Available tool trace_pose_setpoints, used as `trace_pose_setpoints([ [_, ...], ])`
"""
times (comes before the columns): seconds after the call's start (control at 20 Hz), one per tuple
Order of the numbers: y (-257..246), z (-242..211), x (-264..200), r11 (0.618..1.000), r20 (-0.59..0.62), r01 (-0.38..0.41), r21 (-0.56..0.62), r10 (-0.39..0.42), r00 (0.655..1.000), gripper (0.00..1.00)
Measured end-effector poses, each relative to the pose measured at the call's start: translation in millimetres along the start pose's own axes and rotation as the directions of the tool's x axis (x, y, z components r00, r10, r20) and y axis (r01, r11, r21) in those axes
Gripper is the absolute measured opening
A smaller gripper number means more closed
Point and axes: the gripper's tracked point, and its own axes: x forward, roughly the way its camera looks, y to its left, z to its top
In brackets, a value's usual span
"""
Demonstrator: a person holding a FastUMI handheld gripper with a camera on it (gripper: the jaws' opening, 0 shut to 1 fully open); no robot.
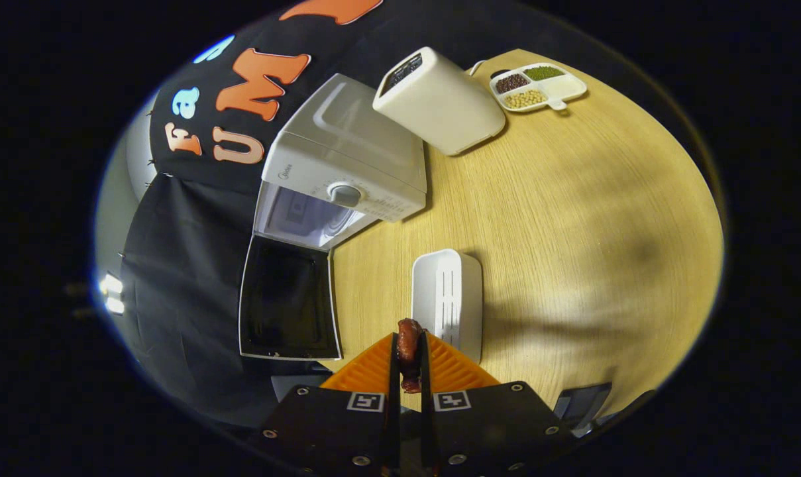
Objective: Open the microwave, put the food inside, and close the microwave door.
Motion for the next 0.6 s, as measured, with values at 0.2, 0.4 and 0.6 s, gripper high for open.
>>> trace_pose_setpoints([
  [0.2, 19.4, 10.9, -7.6, 0.997, 0.153, -0.004, 0.08, -0.008, 0.988, 0.08],
  [0.4, 61.2, 24.4, -10.1, 0.981, 0.323, -0.107, 0.165, 0.049, 0.945, 0.08],
  [0.6, 103.0, 36.0, 9.0, 0.973, 0.462, -0.164, 0.164, 0.071, 0.884, 0.08],
])
